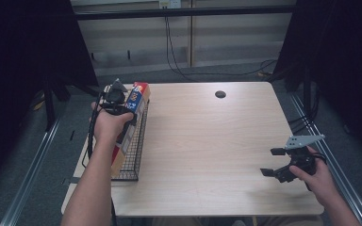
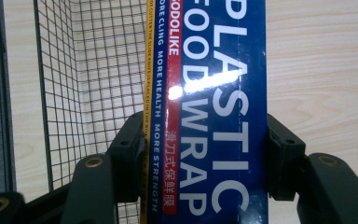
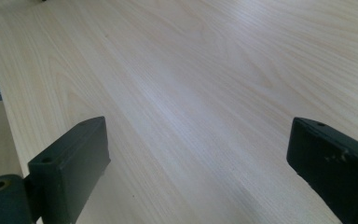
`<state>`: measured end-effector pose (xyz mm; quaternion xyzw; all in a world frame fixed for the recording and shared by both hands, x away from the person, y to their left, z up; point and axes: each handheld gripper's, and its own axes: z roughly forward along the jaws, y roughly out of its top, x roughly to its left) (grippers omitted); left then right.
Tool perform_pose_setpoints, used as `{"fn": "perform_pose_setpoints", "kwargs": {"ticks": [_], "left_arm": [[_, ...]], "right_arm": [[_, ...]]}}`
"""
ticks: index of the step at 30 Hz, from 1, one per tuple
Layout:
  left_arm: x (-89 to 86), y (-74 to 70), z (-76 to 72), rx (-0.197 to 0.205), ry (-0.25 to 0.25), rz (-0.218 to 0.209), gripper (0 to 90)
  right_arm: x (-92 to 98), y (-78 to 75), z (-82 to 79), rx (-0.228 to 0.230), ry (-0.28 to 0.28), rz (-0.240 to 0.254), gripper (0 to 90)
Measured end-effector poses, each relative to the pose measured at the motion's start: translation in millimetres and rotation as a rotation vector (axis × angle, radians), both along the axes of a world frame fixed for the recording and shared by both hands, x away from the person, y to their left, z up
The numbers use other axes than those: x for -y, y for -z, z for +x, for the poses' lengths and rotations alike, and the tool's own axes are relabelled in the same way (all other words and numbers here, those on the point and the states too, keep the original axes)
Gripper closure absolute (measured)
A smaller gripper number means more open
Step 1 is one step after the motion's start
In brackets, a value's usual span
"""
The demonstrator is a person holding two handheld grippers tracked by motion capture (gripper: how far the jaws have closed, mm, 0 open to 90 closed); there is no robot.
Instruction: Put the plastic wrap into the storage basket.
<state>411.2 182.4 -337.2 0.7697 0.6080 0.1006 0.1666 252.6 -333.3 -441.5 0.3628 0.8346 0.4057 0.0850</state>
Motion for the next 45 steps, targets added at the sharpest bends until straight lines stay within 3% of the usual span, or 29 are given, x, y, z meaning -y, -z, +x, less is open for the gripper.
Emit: {"fn": "perform_pose_setpoints", "kwargs": {"ticks": [21, 45], "left_arm": [[-14.9, 14.7, -2.6, -0.007, -0.094, -0.005, 43.4], [-22.3, 26.2, -3.1, -0.024, -0.129, -0.004, 43.2]], "right_arm": [[0.4, 0.2, -0.3, -0.005, 0.007, -0.004, 5.6], [-1.7, 0.0, -0.4, -0.002, -0.010, -0.008, 5.6]]}}
